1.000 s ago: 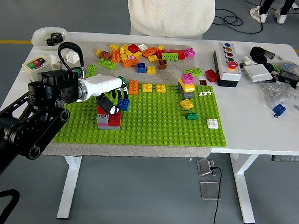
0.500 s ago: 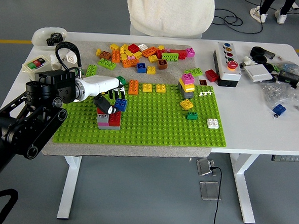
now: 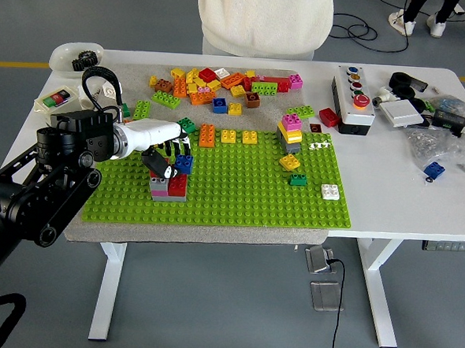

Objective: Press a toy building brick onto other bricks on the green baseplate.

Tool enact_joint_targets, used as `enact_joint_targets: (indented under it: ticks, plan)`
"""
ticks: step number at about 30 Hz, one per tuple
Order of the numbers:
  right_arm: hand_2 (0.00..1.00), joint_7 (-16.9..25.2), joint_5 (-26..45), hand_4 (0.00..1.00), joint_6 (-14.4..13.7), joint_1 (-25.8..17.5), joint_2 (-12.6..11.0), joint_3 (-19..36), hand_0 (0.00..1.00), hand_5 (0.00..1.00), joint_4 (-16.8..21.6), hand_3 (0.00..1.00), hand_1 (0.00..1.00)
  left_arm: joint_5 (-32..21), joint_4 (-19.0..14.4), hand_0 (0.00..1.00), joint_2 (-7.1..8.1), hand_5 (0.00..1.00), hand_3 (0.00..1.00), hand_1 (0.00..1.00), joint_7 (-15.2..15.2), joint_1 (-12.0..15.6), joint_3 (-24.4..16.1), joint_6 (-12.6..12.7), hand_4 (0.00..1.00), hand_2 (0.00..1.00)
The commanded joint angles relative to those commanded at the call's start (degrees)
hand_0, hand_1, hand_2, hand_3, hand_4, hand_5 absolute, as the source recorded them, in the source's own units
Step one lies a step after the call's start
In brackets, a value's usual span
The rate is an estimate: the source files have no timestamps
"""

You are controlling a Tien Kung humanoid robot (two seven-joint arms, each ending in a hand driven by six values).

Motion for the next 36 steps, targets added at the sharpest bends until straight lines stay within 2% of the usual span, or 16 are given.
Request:
enact_joint_targets:
  ticks: [24, 36]
  plan:
    - [0.682, -0.05, -0.01, 0.871, -0.05, -0.03, -0.01, -0.08, 0.747, 0.52, 0.0, 0.609, 0.643, 0.0, -1.88, 0.624, -0.05, 0.062, 0.536, 0.594, 0.5, 0.42, -0.21, -1.53, 0.423, 0.556]
    - [0.682, -0.05, -0.09, 0.87, -0.03, -0.03, -0.02, 0.03, 0.747, 0.519, 0.0, 0.609, 0.643, 0.0, -1.04, 0.626, -0.28, 0.048, 0.538, 0.595, 0.62, 0.22, -0.35, -1.49, 0.427, 0.558]
